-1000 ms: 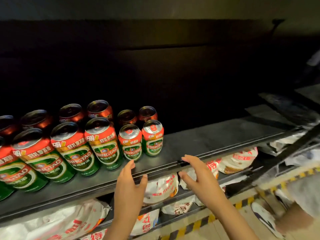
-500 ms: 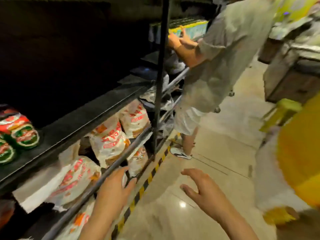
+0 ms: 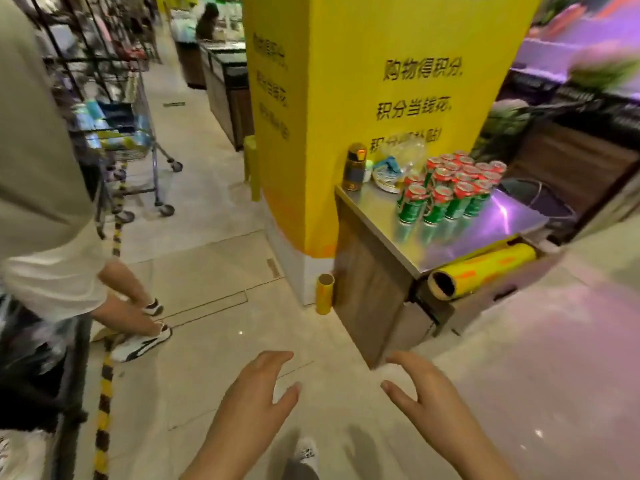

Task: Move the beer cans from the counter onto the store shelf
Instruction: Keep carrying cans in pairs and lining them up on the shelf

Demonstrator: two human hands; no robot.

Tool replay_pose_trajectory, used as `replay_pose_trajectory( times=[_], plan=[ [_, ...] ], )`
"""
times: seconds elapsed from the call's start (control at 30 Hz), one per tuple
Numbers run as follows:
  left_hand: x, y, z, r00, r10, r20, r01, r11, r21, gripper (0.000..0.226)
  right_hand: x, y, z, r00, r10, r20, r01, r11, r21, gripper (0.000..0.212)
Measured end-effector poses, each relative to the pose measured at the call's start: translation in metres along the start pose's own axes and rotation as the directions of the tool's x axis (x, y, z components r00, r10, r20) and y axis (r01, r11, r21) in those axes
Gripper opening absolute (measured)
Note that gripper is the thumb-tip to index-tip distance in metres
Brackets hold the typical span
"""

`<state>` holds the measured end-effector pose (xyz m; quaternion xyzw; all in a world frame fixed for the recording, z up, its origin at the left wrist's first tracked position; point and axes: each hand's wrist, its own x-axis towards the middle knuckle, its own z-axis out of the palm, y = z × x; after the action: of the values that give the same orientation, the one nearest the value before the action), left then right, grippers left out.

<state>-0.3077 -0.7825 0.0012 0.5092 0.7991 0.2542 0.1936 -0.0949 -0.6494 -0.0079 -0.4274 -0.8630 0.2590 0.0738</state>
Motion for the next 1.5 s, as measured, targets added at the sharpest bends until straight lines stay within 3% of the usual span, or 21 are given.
replay_pose_trajectory(
  times=[0.27, 0.63, 1.03, 1.17, 1.33, 1.5],
  plan=[
    [0.135, 0.091, 0.058, 0.975, 0.192, 0.109, -0.192, 0.981, -0.006, 0.048, 0.041, 0.104, -0.053, 0.974, 0.197, -0.111, -0.191, 0.979, 0.069, 0.039],
    [0.322, 0.168, 0.091, 0.965, 0.244, 0.098, -0.234, 0.967, -0.097, 0.048, 0.194, 0.17, -0.147, 0.98, 0.139, -0.144, -0.131, 0.989, 0.063, 0.033],
    [0.421, 0.163, 0.115, 0.999, -0.04, 0.022, 0.041, 0.998, -0.044, 0.046, 0.313, 0.267, -0.165, 0.97, 0.244, 0.01, -0.24, 0.947, 0.214, 0.047],
    [0.454, 0.175, 0.137, 0.992, -0.122, -0.011, 0.121, 0.988, -0.101, 0.045, 0.365, 0.298, -0.175, 0.972, 0.224, 0.066, -0.233, 0.934, 0.271, 0.055],
    [0.51, 0.193, 0.174, 0.971, -0.237, -0.004, 0.233, 0.956, -0.177, 0.056, 0.426, 0.32, -0.188, 0.965, 0.217, 0.147, -0.256, 0.901, 0.349, 0.075],
    [0.556, 0.205, 0.205, 0.947, -0.319, 0.02, 0.315, 0.921, -0.228, 0.077, 0.468, 0.326, -0.19, 0.977, 0.14, 0.16, -0.2, 0.857, 0.475, 0.071]
  ],
)
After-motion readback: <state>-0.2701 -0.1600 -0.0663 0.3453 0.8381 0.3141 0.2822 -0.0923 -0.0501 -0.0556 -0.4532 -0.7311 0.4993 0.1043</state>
